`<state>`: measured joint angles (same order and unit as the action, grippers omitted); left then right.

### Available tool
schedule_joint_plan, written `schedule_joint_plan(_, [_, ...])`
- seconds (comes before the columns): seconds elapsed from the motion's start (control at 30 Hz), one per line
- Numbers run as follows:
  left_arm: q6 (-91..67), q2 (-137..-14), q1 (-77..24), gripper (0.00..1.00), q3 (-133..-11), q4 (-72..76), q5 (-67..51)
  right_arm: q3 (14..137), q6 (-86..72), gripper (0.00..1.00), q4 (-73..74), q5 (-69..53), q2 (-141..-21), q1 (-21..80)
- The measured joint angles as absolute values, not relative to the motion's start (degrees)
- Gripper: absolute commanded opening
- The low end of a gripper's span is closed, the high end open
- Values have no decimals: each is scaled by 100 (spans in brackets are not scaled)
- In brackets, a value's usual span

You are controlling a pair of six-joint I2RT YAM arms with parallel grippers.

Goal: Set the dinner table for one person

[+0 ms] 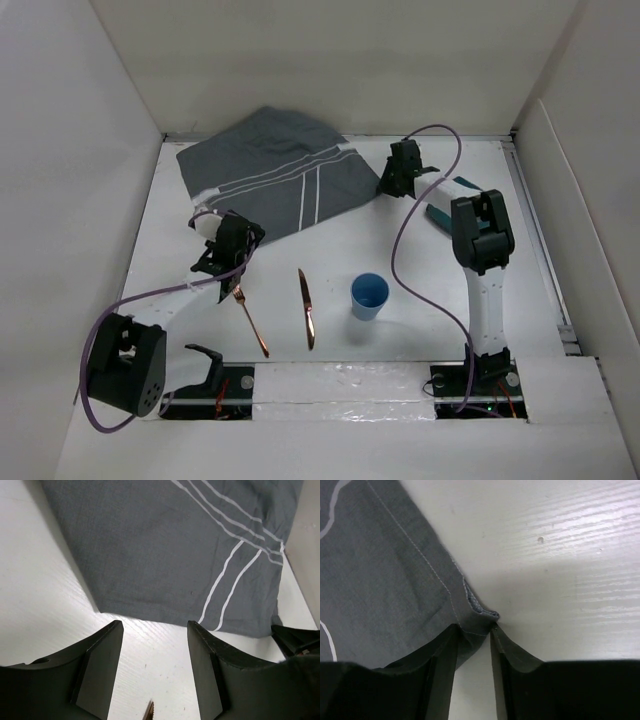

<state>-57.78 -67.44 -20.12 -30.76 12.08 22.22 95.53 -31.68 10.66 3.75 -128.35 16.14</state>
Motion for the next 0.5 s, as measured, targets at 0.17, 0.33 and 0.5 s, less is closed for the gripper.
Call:
schedule_joint_plan(0.17, [-5778,-6912,-2014,51,-3076,1229,2209,9537,-3328,0,1138,454,-12838,1584])
schedule_joint_plan(0.33, [-5798,-6912,-2014,50,-2993,1275,2176,8840,-3262,0,652,464,-12374,1564])
schedule_joint_plan(0.5, [-5793,-6888,-1984,56,-2810,1164,2191,8381,-2976,0,292,489,-11351,1503])
